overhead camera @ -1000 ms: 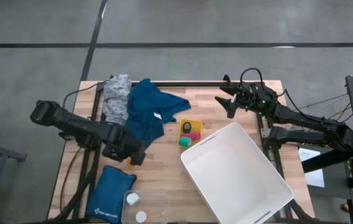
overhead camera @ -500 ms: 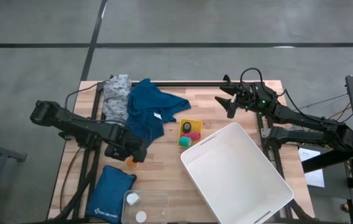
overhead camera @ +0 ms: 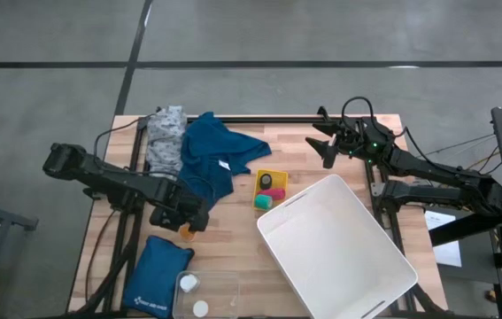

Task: Pick & place medical supplies in basket/bin
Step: Put the orange pill bottle into the transparent bin

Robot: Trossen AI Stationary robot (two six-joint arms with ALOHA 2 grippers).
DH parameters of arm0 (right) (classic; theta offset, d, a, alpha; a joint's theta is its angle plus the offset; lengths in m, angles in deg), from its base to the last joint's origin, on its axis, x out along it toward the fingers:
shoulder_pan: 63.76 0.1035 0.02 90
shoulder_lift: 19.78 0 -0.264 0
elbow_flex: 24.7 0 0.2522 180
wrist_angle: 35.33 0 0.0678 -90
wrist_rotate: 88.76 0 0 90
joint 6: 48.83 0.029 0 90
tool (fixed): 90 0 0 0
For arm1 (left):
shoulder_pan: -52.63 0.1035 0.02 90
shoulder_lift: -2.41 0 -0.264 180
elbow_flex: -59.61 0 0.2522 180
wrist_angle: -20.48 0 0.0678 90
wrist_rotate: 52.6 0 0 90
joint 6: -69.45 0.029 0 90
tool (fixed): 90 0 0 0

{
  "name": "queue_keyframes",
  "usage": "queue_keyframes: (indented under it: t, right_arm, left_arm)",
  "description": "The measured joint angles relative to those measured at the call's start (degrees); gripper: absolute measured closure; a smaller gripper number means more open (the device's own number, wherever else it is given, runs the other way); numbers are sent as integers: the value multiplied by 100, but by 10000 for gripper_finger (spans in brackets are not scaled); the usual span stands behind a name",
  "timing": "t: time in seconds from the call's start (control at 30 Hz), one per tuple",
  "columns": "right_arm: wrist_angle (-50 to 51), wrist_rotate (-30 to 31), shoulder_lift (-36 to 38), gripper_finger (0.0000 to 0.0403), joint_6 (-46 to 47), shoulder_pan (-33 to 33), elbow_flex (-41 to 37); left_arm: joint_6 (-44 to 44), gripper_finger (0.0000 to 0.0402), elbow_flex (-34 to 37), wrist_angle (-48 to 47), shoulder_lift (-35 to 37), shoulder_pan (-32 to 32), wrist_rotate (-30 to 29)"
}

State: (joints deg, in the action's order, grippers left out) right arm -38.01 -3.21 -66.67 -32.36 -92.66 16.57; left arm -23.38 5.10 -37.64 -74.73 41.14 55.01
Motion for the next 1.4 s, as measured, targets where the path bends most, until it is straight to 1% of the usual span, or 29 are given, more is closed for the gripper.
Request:
queue_keyframes:
  t: [0.23, 0.73, 0.97, 1.17, 1.3, 1.4]
  right_arm:
    - [0, 0, 0, 78, -1, 0, -2]
    - [0, 0, -7, 78, 0, 2, -1]
    - [0, 0, -7, 78, 0, 1, 0]
    - [0, 0, -7, 78, 0, 2, 0]
    - [0, 0, -7, 78, -2, 0, -2]
    - [0, 0, -7, 78, 0, 0, -1]
  left_arm:
    - [51, 135, 0, 1, 0, 0, -2]
    - [186, 205, -7, 153, 0, 0, 2]
    - [296, 207, -25, 386, 1, -1, -42]
    - [576, 208, -99, 900, 2, 2, -310]
    - [937, 208, -225, 1228, 4, 5, -561]
    - [1431, 208, -350, 1489, 4, 7, -855]
